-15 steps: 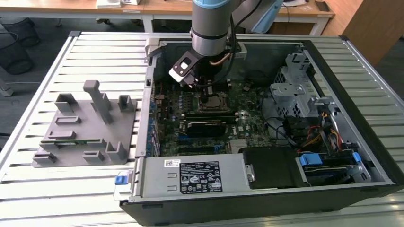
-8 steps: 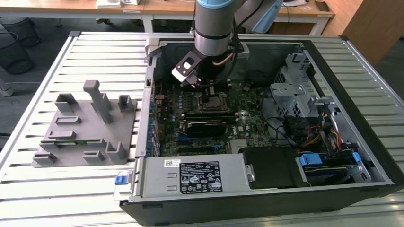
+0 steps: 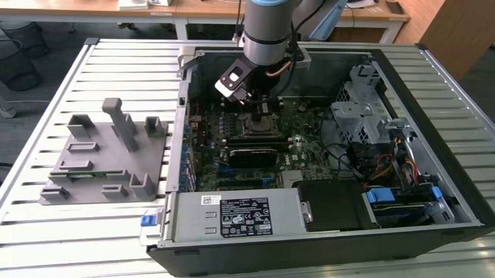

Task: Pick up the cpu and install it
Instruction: 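Close the cpu cover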

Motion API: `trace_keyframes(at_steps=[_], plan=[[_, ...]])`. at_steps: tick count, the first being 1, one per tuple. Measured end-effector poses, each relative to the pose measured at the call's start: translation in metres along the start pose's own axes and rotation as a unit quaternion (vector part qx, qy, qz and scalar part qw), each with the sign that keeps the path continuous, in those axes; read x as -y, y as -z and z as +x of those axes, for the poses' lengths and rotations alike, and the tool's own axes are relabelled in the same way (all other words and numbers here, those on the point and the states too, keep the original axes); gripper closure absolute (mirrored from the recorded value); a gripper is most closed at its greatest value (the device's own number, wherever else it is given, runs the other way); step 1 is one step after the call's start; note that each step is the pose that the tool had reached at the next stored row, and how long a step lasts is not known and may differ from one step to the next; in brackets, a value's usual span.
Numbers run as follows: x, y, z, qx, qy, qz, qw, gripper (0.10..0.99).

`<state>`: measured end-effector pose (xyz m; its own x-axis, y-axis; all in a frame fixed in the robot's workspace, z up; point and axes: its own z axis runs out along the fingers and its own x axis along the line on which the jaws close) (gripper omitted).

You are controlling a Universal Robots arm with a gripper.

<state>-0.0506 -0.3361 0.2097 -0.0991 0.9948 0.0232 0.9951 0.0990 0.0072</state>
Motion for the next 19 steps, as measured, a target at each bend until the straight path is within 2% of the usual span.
trace_keyframes(at_steps=[4, 6, 9, 14, 19], plan=[[0.0, 0.0096, 0.0002, -0.0001, 0.0, 0.0001, 1.0, 0.98], [0.0, 0.0121, 0.0002, -0.0001, 0.0, 0.0001, 1.0, 0.98], [-0.0009, 0.012, 0.0001, -0.0003, 0.0, 0.0001, 1.0, 0.98], [-0.0078, 0.0119, -0.0006, -0.0001, 0.0, 0.0001, 1.0, 0.98], [-0.0111, 0.0119, -0.0009, -0.0001, 0.0, 0.0001, 1.0, 0.98]])
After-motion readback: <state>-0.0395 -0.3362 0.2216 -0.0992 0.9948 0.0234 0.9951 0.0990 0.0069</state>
